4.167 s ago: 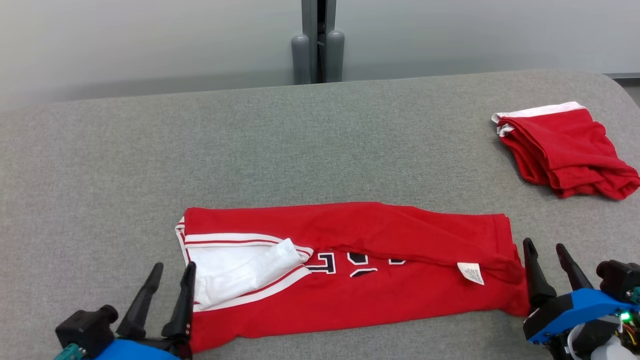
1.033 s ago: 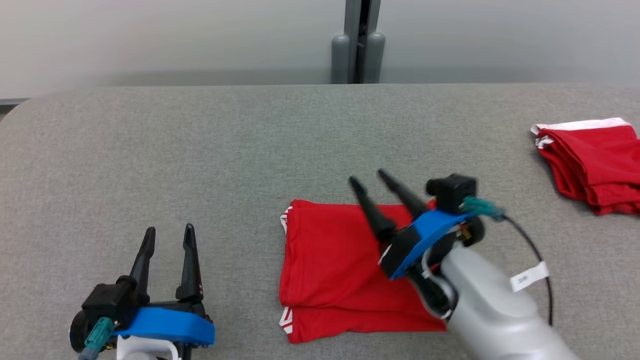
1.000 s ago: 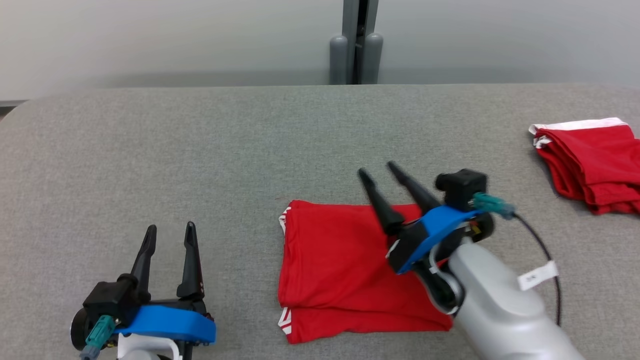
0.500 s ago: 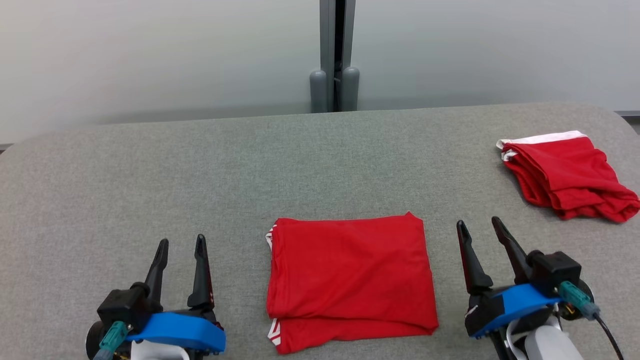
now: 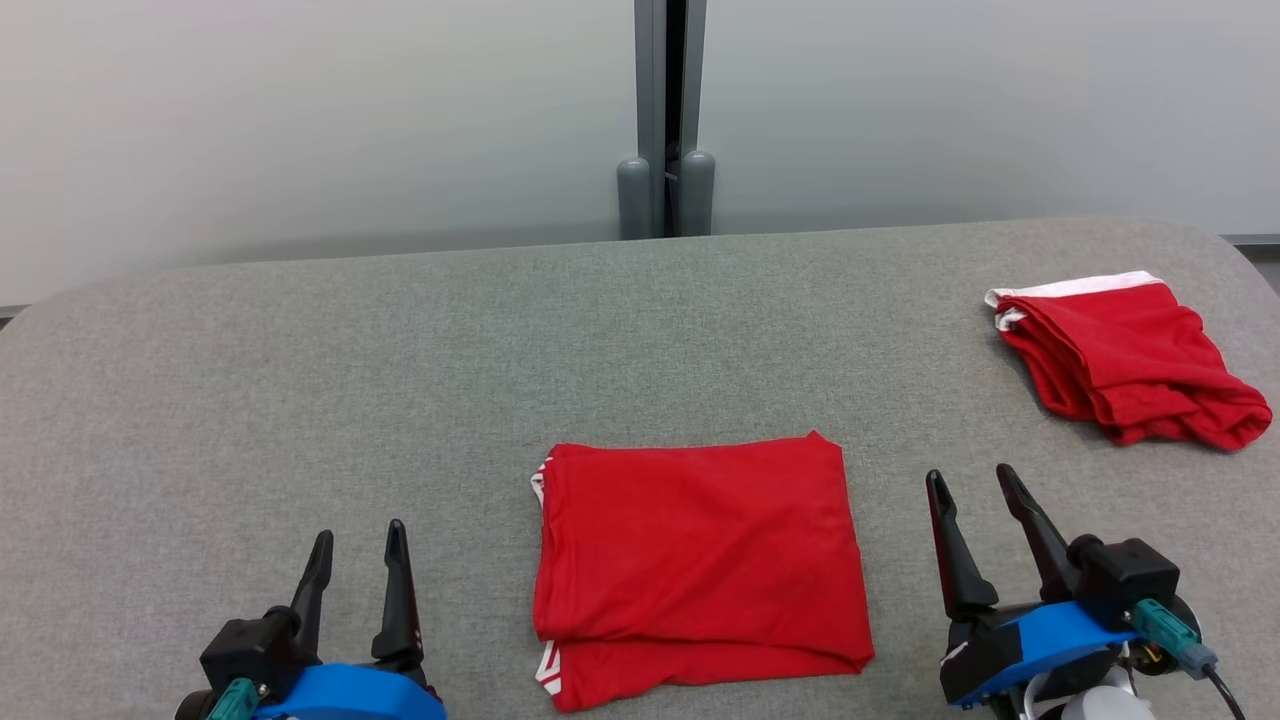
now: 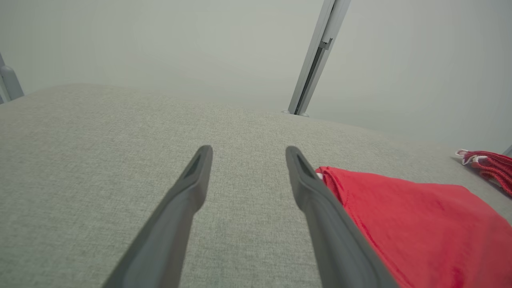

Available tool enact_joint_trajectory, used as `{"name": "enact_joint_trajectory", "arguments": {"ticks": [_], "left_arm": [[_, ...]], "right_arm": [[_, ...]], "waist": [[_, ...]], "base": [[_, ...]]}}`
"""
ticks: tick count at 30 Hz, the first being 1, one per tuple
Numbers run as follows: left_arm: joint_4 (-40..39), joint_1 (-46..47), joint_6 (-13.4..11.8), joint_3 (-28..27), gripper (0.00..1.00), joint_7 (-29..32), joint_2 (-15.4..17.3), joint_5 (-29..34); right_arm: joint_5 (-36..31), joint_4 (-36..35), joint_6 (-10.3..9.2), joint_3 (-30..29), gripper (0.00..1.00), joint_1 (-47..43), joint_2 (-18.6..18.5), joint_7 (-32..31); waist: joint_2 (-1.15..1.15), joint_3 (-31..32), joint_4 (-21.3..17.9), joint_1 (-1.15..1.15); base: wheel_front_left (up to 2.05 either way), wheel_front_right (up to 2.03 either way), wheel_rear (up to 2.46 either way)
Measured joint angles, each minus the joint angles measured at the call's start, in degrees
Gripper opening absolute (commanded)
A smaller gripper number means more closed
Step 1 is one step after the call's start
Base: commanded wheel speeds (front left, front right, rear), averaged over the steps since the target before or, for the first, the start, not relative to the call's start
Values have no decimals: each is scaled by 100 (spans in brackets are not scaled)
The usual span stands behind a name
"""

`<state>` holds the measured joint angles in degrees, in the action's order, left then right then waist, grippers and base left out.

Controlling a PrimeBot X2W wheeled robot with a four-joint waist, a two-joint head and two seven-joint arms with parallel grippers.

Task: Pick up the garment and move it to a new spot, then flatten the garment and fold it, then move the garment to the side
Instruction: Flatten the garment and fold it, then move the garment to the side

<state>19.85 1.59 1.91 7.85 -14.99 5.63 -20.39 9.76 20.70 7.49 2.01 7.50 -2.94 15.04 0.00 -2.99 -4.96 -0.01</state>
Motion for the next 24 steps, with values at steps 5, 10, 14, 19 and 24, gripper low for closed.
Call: {"name": "enact_joint_trajectory", "arguments": {"ticks": [5,10,14,19,24], "left_arm": [[48,1,18,-13,100,0,-20,10],[55,1,25,-34,100,0,-34,24],[58,1,49,-44,100,0,-40,41],[60,1,66,-46,100,0,-54,66],[13,2,73,-125,100,0,-43,70]], "right_arm": [[26,24,0,83,100,0,1,1],[41,53,0,136,100,1,1,0],[41,99,0,158,100,5,1,1],[-5,264,0,153,100,40,2,-1],[-370,318,0,48,100,330,9,-502]], "waist": [[0,26,24,0],[0,34,32,0],[0,41,35,0],[0,62,78,0],[0,35,195,0]], "base": [[0,0,0],[0,0,0],[0,0,0],[0,0,0],[0,0,0]]}}
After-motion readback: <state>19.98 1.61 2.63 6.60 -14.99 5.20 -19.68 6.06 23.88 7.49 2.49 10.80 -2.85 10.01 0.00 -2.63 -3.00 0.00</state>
